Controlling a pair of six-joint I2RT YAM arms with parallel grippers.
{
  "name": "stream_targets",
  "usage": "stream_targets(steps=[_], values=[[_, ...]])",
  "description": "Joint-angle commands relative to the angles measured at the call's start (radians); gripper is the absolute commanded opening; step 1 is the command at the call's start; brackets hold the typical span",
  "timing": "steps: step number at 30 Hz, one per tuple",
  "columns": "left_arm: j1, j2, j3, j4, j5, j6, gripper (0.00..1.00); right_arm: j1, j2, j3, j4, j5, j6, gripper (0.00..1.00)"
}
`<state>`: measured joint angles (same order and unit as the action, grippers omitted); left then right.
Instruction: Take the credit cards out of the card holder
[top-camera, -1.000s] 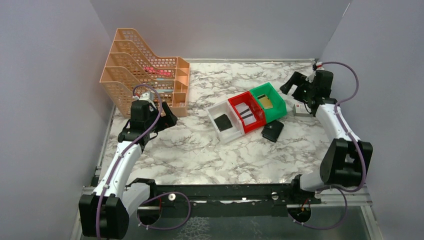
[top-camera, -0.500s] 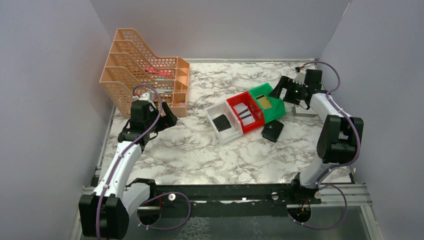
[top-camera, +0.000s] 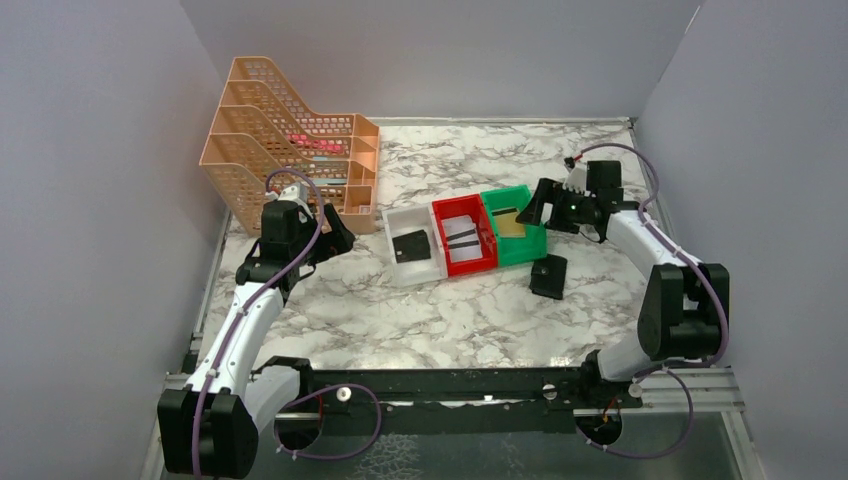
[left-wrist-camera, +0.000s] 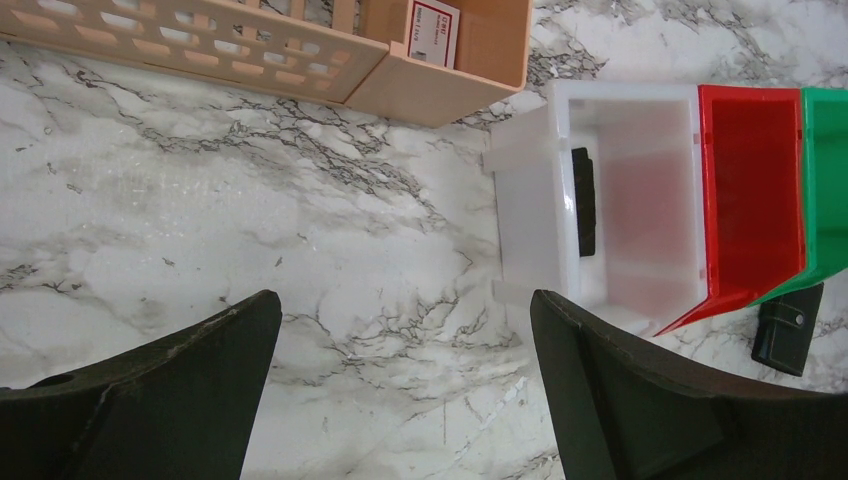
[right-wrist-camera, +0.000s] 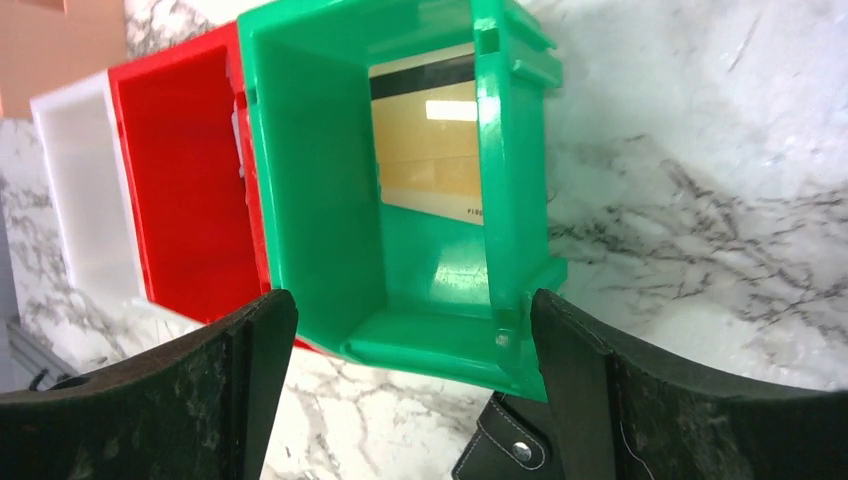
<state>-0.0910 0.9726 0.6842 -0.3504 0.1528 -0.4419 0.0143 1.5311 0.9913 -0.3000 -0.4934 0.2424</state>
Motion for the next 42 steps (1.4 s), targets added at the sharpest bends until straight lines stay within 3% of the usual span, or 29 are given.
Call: stream_targets(steps=[1,6,8,14,18,21,28,36,42], values=[[0.005,-0.003,0.002,-0.001,0.027,0.013,0.99,0.040,-0.076,-0.069,-0.001,-0.090,0.030,0.91],[0.005,-0.006,0.000,-0.001,0.027,0.013,0.99,0.061,-0.106,-0.126,-0.015,-0.152,0.015,0.91],[0.005,-0.005,0.000,-0.001,0.026,0.014,0.99,0.067,-0.126,-0.131,-0.039,-0.108,0.018,0.89],[0.005,-0.004,0.001,-0.001,0.027,0.014,0.99,0.067,-0.314,-0.177,-0.071,0.391,0.127,0.98],[0.004,-0.005,0.002,-0.002,0.027,0.015,0.99,0.066,-0.407,-0.254,-0.070,0.592,0.208,0.99],[0.005,-0.006,0.002,-0.001,0.025,0.015,0.99,0.067,-0.405,-0.312,-0.064,0.611,0.248,0.98],[0.005,-0.008,0.002,-0.002,0.025,0.016,0.99,0.065,-0.270,-0.376,0.004,0.612,0.280,0.80],[0.005,-0.015,0.000,-0.002,0.028,0.014,0.99,0.065,-0.111,-0.272,-0.165,0.644,0.362,0.67],[0.004,-0.032,-0.001,-0.001,0.030,0.014,0.99,0.065,-0.267,-0.393,-0.222,0.613,0.471,0.63]])
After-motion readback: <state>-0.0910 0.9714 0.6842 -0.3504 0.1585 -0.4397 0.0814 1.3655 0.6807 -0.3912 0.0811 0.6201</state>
